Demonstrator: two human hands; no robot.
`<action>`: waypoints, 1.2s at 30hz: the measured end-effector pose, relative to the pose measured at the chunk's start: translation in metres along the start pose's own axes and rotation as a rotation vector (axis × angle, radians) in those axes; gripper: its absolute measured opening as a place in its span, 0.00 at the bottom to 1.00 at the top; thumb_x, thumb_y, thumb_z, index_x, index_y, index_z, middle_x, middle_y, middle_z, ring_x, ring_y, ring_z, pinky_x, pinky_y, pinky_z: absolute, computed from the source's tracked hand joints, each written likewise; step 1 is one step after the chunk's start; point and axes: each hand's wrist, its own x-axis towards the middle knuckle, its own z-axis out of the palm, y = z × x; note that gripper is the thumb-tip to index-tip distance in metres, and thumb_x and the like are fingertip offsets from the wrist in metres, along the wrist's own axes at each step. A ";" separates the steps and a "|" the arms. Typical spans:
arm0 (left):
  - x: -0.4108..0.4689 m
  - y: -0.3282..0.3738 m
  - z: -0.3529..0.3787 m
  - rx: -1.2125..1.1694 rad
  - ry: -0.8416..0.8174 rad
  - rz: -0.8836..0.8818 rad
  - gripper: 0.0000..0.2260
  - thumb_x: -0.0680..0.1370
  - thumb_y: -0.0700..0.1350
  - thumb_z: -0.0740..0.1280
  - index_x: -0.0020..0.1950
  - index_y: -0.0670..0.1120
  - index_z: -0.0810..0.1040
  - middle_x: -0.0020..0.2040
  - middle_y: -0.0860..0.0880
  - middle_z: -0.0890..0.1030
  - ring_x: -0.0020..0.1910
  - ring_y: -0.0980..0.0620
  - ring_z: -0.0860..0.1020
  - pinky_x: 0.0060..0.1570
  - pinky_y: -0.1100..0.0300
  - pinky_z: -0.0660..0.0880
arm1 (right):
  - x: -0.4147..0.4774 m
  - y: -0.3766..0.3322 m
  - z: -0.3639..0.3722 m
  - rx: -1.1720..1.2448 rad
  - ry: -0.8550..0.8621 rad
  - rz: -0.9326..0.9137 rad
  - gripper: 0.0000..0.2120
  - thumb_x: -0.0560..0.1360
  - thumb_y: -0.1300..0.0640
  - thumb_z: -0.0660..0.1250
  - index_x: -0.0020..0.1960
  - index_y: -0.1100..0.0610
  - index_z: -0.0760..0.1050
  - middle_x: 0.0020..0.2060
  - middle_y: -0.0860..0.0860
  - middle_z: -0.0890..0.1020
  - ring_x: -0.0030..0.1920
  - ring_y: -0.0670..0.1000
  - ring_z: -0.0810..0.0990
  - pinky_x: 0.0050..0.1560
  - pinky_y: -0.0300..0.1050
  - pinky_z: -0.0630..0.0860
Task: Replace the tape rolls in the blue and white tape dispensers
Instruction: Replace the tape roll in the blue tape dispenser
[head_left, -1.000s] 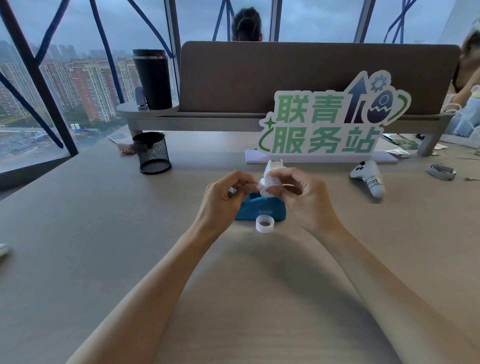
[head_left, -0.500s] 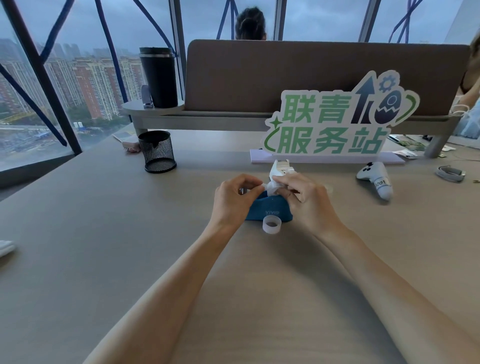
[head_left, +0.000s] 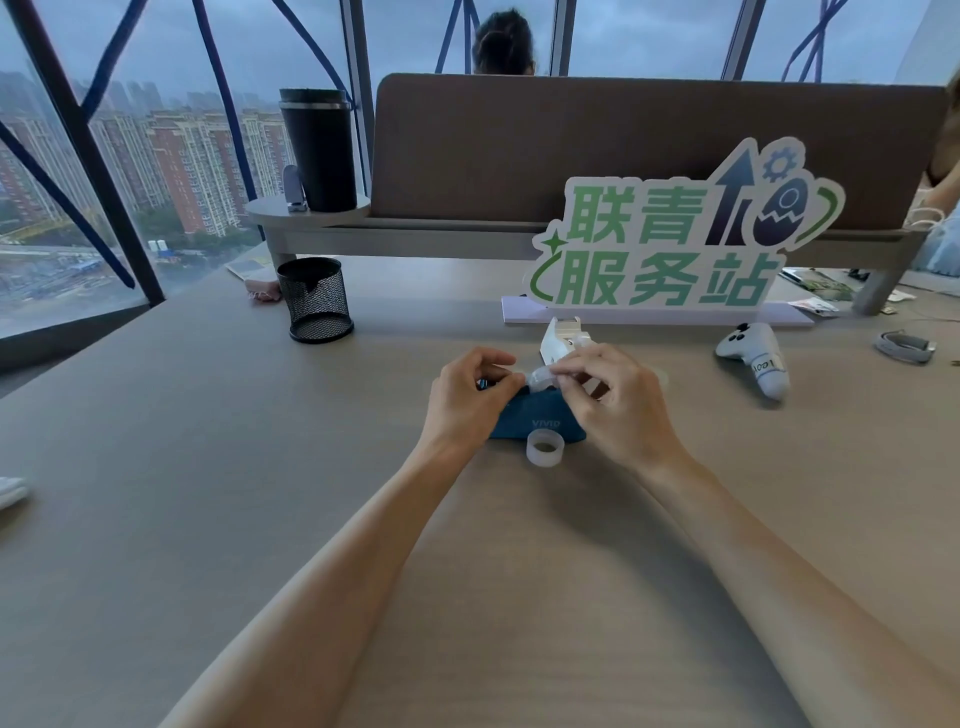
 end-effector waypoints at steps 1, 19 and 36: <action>0.000 0.000 0.000 -0.003 -0.002 -0.004 0.07 0.74 0.46 0.71 0.52 0.50 0.80 0.41 0.54 0.83 0.42 0.58 0.78 0.40 0.65 0.71 | -0.001 -0.001 0.001 0.008 -0.001 -0.007 0.08 0.73 0.64 0.70 0.49 0.56 0.84 0.47 0.49 0.82 0.46 0.43 0.77 0.47 0.26 0.70; 0.007 0.002 -0.040 -0.158 0.152 -0.141 0.07 0.73 0.39 0.65 0.48 0.48 0.78 0.38 0.50 0.78 0.33 0.56 0.70 0.33 0.62 0.66 | -0.013 0.001 0.007 -0.072 -0.002 -0.023 0.12 0.73 0.61 0.70 0.57 0.58 0.81 0.54 0.53 0.80 0.57 0.51 0.77 0.56 0.20 0.61; 0.013 -0.018 -0.041 0.100 -0.005 -0.214 0.08 0.73 0.41 0.64 0.50 0.50 0.77 0.37 0.50 0.80 0.36 0.53 0.74 0.36 0.59 0.68 | -0.012 0.001 0.004 -0.036 -0.034 0.024 0.14 0.73 0.59 0.70 0.59 0.56 0.79 0.56 0.49 0.79 0.60 0.50 0.76 0.57 0.21 0.62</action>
